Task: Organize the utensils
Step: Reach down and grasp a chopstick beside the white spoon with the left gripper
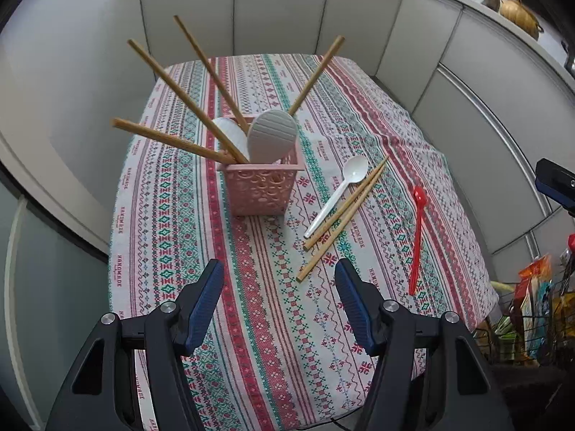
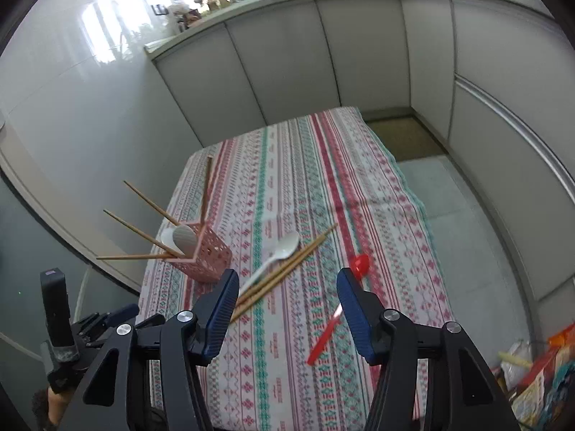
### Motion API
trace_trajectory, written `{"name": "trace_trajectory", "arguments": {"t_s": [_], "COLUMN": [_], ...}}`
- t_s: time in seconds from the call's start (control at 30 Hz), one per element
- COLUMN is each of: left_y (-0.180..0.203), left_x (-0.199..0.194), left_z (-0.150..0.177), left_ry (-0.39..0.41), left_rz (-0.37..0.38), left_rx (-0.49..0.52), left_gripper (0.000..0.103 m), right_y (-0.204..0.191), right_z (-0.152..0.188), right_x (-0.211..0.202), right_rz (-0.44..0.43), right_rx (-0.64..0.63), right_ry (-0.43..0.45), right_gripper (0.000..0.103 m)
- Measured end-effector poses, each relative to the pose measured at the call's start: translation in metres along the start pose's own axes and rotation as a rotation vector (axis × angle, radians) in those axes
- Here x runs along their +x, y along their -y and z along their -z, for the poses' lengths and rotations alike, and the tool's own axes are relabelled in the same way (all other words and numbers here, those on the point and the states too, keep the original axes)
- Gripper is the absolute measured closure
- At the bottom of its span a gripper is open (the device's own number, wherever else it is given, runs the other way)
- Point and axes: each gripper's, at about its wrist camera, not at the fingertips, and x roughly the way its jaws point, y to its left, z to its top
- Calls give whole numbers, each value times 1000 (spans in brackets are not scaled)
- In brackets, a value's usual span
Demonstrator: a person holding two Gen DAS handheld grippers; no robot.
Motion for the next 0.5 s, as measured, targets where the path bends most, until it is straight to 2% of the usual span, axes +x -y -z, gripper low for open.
{"name": "trace_trajectory", "arguments": {"t_s": [0.2, 0.27, 0.37, 0.5], "left_y": [39, 53, 71, 88], "left_x": [19, 22, 25, 35], "left_z": [2, 0, -3, -9], "left_ry": [-40, -38, -20, -20], "left_rz": [18, 31, 45, 68], "left_rx": [102, 136, 176, 213], "left_gripper": [36, 36, 36, 36], "right_y": [62, 76, 93, 109], "right_z": [23, 30, 38, 47], "right_x": [5, 5, 4, 8], "right_rz": [35, 61, 87, 130], "right_rx": [136, 150, 172, 176], "right_ry": [-131, -158, -191, -228], "right_gripper": [42, 41, 33, 31]}}
